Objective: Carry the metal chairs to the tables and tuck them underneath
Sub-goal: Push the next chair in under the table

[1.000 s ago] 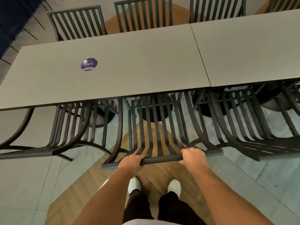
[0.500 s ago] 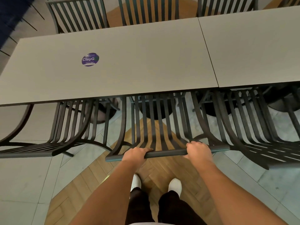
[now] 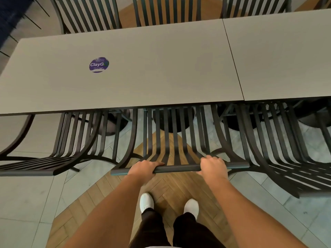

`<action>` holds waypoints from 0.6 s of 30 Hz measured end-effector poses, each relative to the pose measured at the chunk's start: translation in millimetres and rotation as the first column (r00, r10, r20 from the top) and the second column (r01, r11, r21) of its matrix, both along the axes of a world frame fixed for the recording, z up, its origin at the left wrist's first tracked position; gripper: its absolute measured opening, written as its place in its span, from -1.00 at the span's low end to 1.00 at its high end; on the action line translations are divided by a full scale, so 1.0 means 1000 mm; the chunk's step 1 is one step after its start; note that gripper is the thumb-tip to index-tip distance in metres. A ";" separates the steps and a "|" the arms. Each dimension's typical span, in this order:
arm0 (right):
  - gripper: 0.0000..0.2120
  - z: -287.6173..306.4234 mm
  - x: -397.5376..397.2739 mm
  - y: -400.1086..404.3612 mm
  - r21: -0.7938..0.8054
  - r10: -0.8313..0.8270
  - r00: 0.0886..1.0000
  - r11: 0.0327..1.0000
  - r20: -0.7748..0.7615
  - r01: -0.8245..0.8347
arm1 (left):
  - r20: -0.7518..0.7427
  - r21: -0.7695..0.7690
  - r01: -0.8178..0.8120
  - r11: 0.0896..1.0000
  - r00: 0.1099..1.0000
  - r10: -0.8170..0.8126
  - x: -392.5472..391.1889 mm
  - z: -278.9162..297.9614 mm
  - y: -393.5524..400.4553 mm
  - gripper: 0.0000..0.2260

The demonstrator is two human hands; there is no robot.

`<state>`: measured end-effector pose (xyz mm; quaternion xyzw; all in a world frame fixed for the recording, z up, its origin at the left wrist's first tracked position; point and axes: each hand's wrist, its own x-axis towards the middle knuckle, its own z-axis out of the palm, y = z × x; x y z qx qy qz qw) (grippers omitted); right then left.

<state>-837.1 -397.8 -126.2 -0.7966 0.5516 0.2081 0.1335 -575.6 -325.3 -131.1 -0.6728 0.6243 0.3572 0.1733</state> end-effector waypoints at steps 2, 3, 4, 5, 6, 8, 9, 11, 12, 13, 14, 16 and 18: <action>-0.57 0.000 0.004 0.000 0.011 -0.013 1.000 1.000 0.010 0.013 | -0.003 0.012 0.002 1.000 1.000 -0.002 0.004 -0.001 -0.001 -0.46; -0.57 0.000 0.006 0.000 0.021 -0.020 1.000 1.000 0.012 0.020 | 0.000 0.015 -0.001 1.000 1.000 0.001 0.006 -0.001 -0.001 -0.46; -0.57 0.000 0.007 0.001 0.029 -0.027 1.000 0.999 0.012 0.027 | 0.002 0.016 -0.003 1.000 1.000 0.003 0.009 0.000 -0.001 -0.46; -0.57 -0.001 0.009 0.002 0.035 -0.031 0.999 0.999 0.010 0.031 | 0.001 0.015 -0.007 1.000 1.000 0.007 0.010 0.000 0.000 -0.46; -0.57 -0.001 0.011 0.004 0.039 -0.035 0.999 0.999 0.010 0.034 | 0.000 0.015 -0.009 1.000 1.000 0.009 0.011 0.000 0.001 -0.46; -0.57 -0.002 0.016 0.006 0.046 -0.040 0.999 0.998 0.015 0.039 | 0.009 0.016 0.003 1.000 1.000 -0.003 0.015 0.001 0.002 -0.46; -0.58 -0.002 0.018 0.006 0.053 -0.041 0.999 0.998 0.014 0.041 | 0.011 0.018 0.013 1.000 1.000 -0.013 0.018 0.001 0.001 -0.46; -0.58 -0.003 0.021 0.007 0.067 -0.046 0.999 0.997 0.010 0.045 | 0.019 0.016 0.044 0.999 0.999 -0.044 0.024 0.000 0.001 -0.46; -0.56 -0.004 0.022 0.007 0.079 -0.050 0.999 0.996 0.007 0.049 | 0.024 0.016 0.060 0.998 0.998 -0.061 0.025 -0.001 0.001 -0.45; -0.54 -0.004 0.022 0.007 0.095 -0.055 0.999 0.994 0.003 0.054 | 0.027 0.018 0.071 0.997 0.997 -0.071 0.025 -0.001 0.000 -0.45; -0.52 -0.004 0.022 0.006 0.106 -0.060 0.998 0.993 0.001 0.059 | 0.031 0.022 0.076 0.997 0.997 -0.077 0.025 -0.001 0.000 -0.45; -0.48 -0.002 0.022 0.004 0.130 -0.067 0.998 0.989 -0.002 0.066 | 0.040 0.026 0.082 0.996 0.996 -0.083 0.023 -0.002 -0.001 -0.45; -0.48 0.001 0.023 0.002 0.166 -0.077 0.997 0.983 -0.009 0.077 | 0.018 0.044 0.079 0.996 0.997 -0.079 0.023 -0.003 -0.003 -0.46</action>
